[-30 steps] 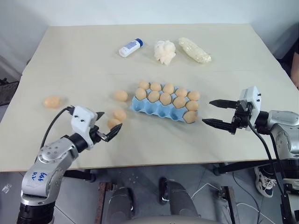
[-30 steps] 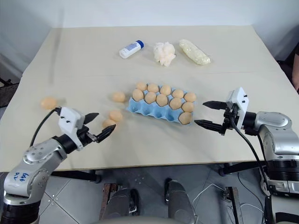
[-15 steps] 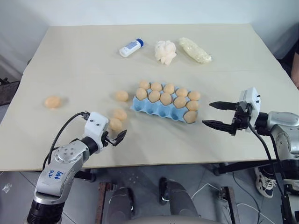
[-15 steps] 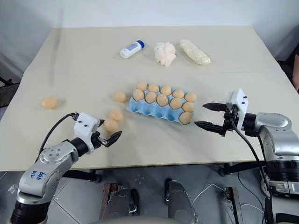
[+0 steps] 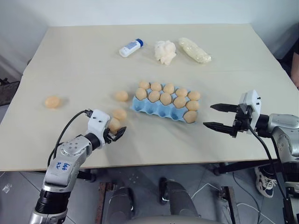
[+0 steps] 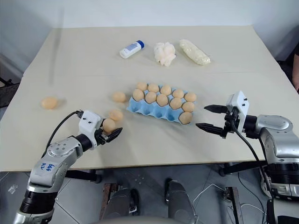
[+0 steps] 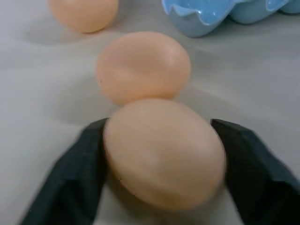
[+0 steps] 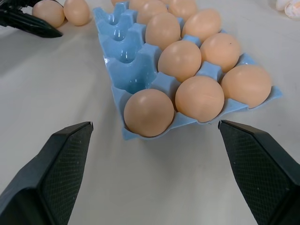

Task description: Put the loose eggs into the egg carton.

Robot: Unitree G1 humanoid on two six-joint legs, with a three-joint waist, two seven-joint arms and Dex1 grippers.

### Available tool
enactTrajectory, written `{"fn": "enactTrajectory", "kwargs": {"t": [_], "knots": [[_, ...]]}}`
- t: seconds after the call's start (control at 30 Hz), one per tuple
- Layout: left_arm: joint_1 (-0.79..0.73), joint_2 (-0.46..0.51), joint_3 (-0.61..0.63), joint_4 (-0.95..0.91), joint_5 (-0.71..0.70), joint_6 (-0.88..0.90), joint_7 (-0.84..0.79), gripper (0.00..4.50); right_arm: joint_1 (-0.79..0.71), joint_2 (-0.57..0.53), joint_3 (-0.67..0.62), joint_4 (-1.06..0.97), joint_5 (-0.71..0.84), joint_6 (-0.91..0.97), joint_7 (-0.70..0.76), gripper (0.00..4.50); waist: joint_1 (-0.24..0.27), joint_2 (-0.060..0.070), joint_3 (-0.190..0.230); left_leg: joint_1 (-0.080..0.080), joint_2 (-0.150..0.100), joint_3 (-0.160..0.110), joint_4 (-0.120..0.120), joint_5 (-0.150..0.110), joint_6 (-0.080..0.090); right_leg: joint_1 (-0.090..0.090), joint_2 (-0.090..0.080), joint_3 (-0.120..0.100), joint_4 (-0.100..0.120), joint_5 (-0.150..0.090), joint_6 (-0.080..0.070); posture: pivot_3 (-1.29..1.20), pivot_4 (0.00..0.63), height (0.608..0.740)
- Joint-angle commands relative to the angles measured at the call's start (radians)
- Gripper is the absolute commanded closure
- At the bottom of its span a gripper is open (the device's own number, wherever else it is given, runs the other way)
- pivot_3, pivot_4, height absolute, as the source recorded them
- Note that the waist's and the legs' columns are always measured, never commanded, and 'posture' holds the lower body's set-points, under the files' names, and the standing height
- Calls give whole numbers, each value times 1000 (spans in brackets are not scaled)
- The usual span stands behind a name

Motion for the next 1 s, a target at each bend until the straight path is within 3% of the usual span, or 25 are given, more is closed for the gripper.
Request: {"fn": "enactTrajectory", "kwargs": {"t": [0.03, 0.23, 0.33, 0.43, 0.57, 0.77, 1.0], "knots": [[-8, -2, 8, -9, 11, -31, -12, 2212, -4, -25, -40, -27, 12, 2, -3, 0, 0, 0, 0, 0, 0, 0, 0, 0, 0, 0, 0, 0, 0, 0, 0, 0, 150, 740], [19, 16, 44, -51, -11, -2, -35, 2377, -6, -30, -41, -18, 10, 0, 0, 0, 0, 0, 0, 0, 0, 0, 0, 0, 0, 0, 0, 0, 0, 0, 0, 0, 150, 740], [51, 54, 123, -140, -92, 28, -96, 2395, -5, -32, -40, -15, 10, -1, 3, 0, -3, 0, 0, 0, 1, 0, 0, 0, 0, 0, 0, 0, 0, 0, 0, 0, 150, 740], [-22, 112, 227, -149, -242, 97, -198, 2395, -5, -26, -36, -12, 9, -5, 3, 0, -1, 0, 0, 0, 1, 0, 0, 0, 0, -1, 1, 0, 0, 0, 0, 0, 150, 740], [-133, 157, 267, -73, -314, 112, -263, 2395, -4, -15, -32, -15, 11, -6, -2, 0, 6, 0, 0, 0, 0, 0, 1, 0, -1, 0, 1, 0, -1, 0, 0, 0, 150, 740], [-354, 148, 180, 72, -297, 37, -348, 2395, 9, -5, -35, -27, 15, -8, -11, 0, 7, 0, 0, -1, 0, 1, 1, 1, 1, 0, 1, 1, -2, 1, 1, 0, 150, 740], [-576, 8, -12, 335, -215, -120, -472, 2395, 45, 0, -69, -50, 23, -39, -31, 0, 24, 0, 0, -1, -1, 9, 1, 1, 0, 0, 1, 1, -1, 2, 2, 0, 150, 740]]}}
